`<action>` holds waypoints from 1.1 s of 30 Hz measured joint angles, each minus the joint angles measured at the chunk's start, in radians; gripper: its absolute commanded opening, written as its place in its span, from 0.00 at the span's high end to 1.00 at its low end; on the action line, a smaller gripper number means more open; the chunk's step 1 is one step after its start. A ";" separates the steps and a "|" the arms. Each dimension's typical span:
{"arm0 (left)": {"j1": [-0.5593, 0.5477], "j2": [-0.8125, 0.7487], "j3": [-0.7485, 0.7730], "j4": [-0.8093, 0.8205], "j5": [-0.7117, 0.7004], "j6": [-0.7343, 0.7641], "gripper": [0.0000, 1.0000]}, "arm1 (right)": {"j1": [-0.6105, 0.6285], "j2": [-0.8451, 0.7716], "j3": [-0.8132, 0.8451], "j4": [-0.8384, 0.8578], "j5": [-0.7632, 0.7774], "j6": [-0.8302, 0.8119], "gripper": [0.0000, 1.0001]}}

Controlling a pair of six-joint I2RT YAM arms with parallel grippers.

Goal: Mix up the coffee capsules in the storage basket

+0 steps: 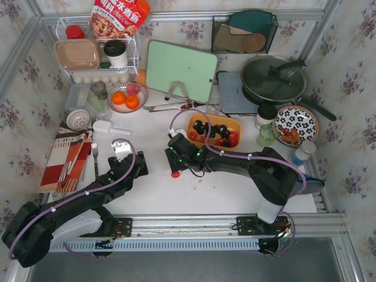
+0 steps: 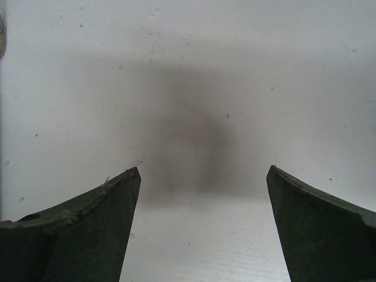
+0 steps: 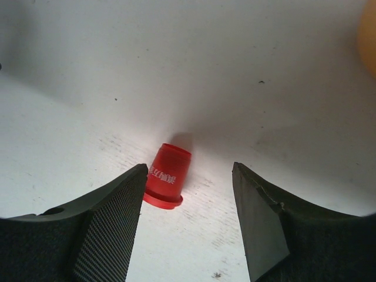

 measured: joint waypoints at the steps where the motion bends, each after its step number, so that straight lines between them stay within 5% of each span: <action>1: 0.000 0.000 0.000 0.000 0.000 0.000 0.09 | 0.003 0.010 0.006 -0.004 -0.008 0.000 0.34; 33: 0.003 0.000 0.002 0.000 0.002 0.000 0.09 | 0.055 0.113 0.047 -0.063 -0.008 0.006 0.34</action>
